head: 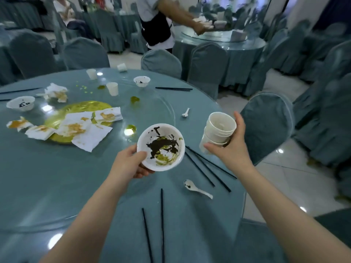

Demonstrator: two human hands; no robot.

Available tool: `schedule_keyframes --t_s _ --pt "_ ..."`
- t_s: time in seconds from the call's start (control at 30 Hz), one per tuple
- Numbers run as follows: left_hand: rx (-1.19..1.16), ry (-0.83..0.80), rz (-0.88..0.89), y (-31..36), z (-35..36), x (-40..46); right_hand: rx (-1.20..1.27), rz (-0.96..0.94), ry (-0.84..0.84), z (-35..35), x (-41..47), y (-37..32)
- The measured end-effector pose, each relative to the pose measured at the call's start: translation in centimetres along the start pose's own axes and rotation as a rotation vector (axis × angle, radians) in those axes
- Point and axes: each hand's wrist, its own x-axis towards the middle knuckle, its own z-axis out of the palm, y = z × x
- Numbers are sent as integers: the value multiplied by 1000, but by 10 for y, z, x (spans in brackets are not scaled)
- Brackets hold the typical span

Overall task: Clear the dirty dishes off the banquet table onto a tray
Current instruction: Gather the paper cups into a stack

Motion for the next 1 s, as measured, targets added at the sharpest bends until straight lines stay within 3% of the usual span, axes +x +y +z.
schedule_keyframes --t_s 0.23,0.5,0.73,1.0 --pt "1 -112 62 -4 -5 -90 -33 2 43 -42 -108 -53" --pt "-7 -292 94 4 58 -155 -141 69 140 -135 -202 -75" --pt "41 -502 110 18 179 -220 -273 143 280 -256 -294 -71" --pt "20 -692 156 24 389 -340 -303 165 450 -466 -404 -50"
